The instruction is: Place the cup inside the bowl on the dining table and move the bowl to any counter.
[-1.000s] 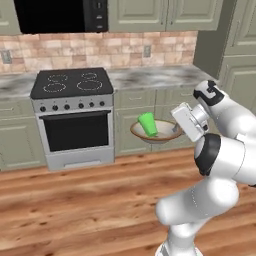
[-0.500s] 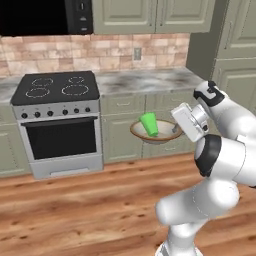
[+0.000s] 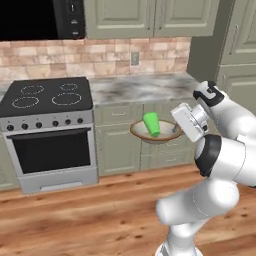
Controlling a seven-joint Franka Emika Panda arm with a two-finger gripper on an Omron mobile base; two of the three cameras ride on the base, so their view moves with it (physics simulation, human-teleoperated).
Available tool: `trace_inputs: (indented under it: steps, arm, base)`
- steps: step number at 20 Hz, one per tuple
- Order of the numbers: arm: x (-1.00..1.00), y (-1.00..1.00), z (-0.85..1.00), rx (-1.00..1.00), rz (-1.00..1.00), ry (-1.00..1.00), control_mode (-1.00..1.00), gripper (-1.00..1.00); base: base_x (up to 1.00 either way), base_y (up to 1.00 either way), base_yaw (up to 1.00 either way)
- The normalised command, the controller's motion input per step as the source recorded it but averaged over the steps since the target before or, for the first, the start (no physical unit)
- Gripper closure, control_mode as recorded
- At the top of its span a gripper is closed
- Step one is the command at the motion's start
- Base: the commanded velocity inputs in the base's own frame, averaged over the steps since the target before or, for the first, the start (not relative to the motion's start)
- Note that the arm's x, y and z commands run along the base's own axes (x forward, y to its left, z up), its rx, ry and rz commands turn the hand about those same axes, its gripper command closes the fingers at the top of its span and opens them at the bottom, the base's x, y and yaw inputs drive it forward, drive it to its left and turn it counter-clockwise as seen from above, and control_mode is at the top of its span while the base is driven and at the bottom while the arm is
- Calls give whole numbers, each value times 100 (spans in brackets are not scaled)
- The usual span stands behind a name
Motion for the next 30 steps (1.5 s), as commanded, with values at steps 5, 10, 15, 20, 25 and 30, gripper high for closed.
trace_inputs:
  steps: [5,10,15,20,25,30]
  arm:
    - [0,0,0,0,0,0,100,100]
    - [0,0,0,0,0,0,100,100]
    - [0,0,0,0,0,0,100,100]
    - [0,0,0,0,0,0,100,100]
    - [0,0,0,0,0,0,100,100]
    - [0,0,0,0,0,0,100,100]
  base:
    - [56,-36,0]
    - [51,-30,0]
    - [53,-21,0]
    - [69,-16,0]
    - [67,-21,0]
    - [67,-22,0]
